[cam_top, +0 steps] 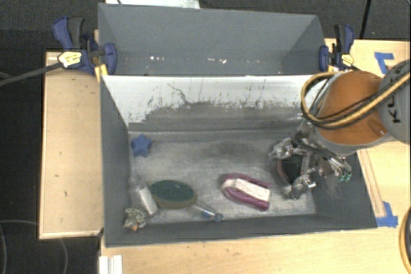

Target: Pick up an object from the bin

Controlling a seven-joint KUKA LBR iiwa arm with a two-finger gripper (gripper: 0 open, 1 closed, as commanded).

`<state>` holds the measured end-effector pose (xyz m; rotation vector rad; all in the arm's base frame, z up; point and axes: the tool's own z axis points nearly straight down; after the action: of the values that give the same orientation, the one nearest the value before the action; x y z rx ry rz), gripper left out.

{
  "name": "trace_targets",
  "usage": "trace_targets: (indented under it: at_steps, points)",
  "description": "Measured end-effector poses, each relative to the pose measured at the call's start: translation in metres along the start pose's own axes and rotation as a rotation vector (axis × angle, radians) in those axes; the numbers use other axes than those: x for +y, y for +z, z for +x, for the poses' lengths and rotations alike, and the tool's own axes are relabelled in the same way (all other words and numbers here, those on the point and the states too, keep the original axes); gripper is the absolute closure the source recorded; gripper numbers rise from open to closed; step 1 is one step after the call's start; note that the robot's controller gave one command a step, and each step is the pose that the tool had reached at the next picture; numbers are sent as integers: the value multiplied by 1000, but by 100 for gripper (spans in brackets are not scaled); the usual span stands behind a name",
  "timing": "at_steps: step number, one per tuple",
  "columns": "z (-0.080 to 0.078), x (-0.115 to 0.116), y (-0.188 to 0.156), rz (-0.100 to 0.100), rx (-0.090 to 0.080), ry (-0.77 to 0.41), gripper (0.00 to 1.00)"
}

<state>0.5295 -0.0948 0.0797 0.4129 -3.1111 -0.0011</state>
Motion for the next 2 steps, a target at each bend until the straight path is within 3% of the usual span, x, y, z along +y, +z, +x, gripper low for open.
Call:
trace_targets:
  at_steps: [1,2]
  points:
    - [32,-49,8,0,-4,294,0]
    - [31,-48,7,0,-7,289,100]
